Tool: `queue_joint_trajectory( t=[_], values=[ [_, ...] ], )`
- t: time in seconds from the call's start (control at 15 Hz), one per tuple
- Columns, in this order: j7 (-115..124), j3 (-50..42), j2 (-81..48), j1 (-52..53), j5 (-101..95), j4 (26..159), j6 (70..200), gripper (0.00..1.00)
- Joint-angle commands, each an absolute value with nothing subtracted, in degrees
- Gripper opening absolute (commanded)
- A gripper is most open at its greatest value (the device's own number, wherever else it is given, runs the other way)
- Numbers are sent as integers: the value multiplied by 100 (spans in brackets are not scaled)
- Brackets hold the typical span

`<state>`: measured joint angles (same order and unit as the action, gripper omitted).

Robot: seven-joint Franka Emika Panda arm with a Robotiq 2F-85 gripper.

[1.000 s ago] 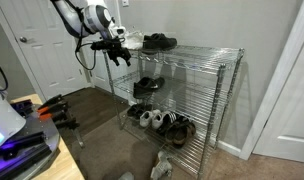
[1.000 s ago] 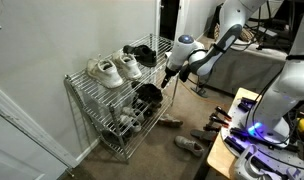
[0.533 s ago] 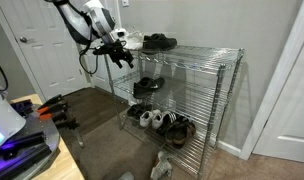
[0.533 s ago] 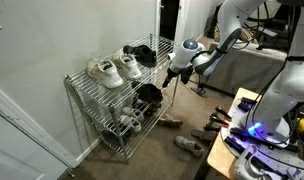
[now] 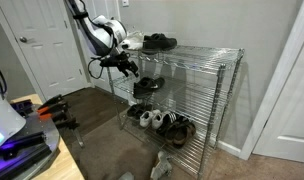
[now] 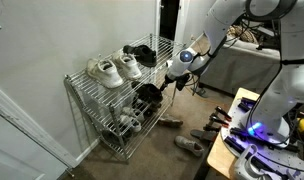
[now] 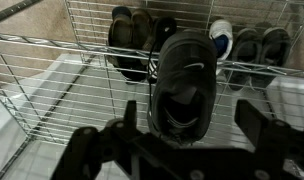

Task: Move the black shoe on the second shelf to the top shelf

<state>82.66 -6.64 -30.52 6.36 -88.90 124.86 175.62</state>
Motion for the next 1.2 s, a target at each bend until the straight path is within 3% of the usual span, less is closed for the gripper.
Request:
queue_joint_trajectory(
  t=[0.0, 0.53, 0.8, 1.13],
  values=[
    [9625, -728, -3779, 747, -9886, 11696, 17577, 100],
    [11608, -284, -4804, 359, -11623, 10656, 17228, 100],
    [12347, 583, -4982, -468, -12823, 10311, 17899, 100],
    [12954, 1781, -4855, -1608, -14081, 10610, 17392, 100]
  ],
)
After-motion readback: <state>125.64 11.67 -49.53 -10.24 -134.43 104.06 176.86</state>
